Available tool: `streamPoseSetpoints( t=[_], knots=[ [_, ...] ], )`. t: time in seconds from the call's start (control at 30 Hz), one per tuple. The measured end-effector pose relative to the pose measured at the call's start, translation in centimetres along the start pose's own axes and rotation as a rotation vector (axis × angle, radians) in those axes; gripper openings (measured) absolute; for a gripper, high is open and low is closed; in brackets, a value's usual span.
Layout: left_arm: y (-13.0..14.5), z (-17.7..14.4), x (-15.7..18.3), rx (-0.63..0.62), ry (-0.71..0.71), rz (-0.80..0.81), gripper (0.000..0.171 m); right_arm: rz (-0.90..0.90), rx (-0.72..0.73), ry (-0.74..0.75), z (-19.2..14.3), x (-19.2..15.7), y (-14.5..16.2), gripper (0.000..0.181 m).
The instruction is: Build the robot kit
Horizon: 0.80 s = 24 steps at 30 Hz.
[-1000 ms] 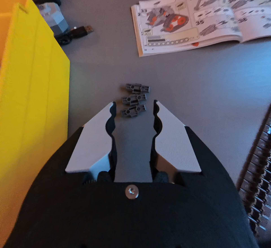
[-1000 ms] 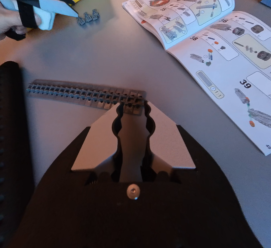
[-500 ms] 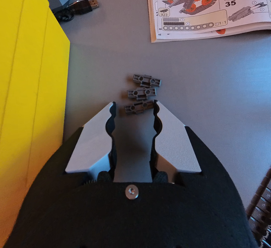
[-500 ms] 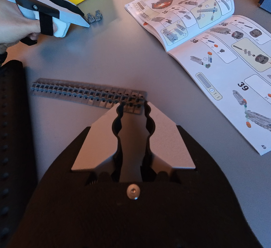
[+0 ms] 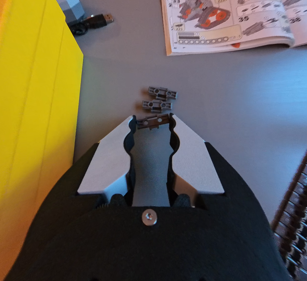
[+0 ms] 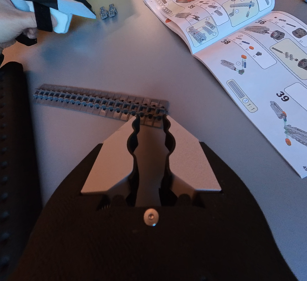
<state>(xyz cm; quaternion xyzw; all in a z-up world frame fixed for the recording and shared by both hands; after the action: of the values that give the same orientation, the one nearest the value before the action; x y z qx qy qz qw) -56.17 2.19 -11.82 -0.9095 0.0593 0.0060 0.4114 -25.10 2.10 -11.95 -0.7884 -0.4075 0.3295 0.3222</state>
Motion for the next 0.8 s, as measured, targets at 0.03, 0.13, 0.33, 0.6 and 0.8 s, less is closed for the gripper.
streamPoseSetpoints(
  t=[0.03,0.13,0.33,0.6,0.8],
  knots=[
    [-0.3,-0.4,0.3,0.021,0.012,-0.005,0.038,0.002,0.003,-0.001,0.0,0.0,0.0,0.026],
    [-1.5,-1.9,2.2,0.112,0.098,-0.013,0.038,0.009,0.029,-0.01,0.0,0.1,-0.2,0.026],
    [-4.1,-5.7,10.8,0.396,0.416,0.134,0.038,-0.002,0.179,-0.075,-0.8,-0.7,-2.1,0.026],
    [-3.5,-7.9,17.2,0.548,0.447,0.484,0.038,0.249,0.367,-0.515,-1.6,-4.0,-4.1,0.022],
    [-2.7,-8.8,19.8,0.57,0.567,0.532,0.038,0.356,0.358,-0.719,-2.2,-5.6,-4.4,0.018]
  ],
)
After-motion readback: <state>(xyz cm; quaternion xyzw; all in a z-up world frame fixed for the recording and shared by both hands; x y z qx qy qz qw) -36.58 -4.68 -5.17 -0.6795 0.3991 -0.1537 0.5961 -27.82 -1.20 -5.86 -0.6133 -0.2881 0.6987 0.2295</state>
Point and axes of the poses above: each gripper's, where its closed fingertips meet, z out along the fingers, y out of its underside, x = y × z across the jaws, the point moved 5 cm from there along -z, back along the fingers, and after that the axes turned 4 degrees about -y, right-handed, at the moved point
